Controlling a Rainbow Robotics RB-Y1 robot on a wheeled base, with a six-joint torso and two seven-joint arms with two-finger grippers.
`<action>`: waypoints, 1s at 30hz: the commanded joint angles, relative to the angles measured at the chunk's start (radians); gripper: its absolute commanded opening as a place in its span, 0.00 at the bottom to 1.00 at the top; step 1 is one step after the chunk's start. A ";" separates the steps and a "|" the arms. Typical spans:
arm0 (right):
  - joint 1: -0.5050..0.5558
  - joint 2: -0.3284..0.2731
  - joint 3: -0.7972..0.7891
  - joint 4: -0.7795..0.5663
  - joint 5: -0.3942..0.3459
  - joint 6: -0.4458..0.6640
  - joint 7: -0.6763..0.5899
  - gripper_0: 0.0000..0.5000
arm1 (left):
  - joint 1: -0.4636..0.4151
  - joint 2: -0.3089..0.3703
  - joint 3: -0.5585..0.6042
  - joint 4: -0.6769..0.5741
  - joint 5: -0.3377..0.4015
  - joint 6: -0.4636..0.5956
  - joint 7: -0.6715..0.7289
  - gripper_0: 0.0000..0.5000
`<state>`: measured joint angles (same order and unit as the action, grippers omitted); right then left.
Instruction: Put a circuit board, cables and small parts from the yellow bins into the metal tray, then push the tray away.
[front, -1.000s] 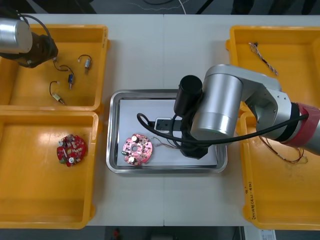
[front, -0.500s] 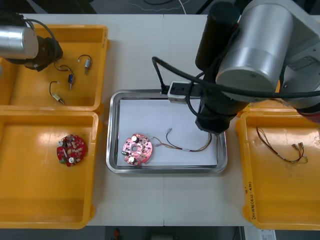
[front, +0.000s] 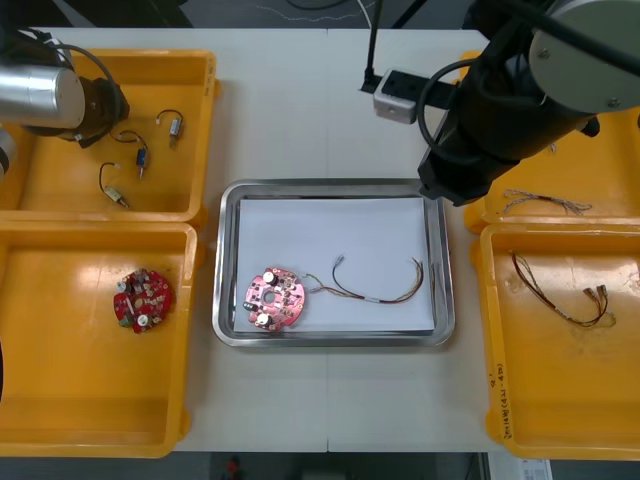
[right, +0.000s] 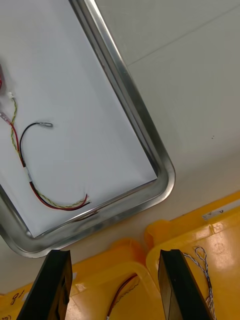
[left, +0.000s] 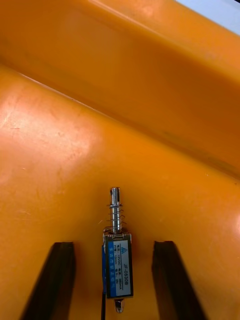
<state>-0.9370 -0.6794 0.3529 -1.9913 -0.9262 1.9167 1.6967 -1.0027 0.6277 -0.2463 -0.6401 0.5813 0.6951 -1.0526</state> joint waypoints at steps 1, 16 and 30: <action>0.026 -0.075 -0.118 0.031 0.003 0.003 0.000 1.00 | -0.036 -0.019 -0.015 0.003 0.002 -0.012 -0.099 0.00; 0.033 -0.104 -0.374 0.290 0.178 0.003 0.035 1.00 | -0.030 0.018 0.110 -0.142 -0.070 0.293 -0.113 0.00; -0.034 -0.083 -0.431 0.578 0.245 0.001 0.087 1.00 | -0.030 0.010 0.271 -0.466 -0.164 0.810 -0.119 0.00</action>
<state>-0.9156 -0.7555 -0.0369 -1.4662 -0.6868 1.9167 1.7469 -1.0086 0.6275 0.0144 -1.0190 0.4227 1.4341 -1.1016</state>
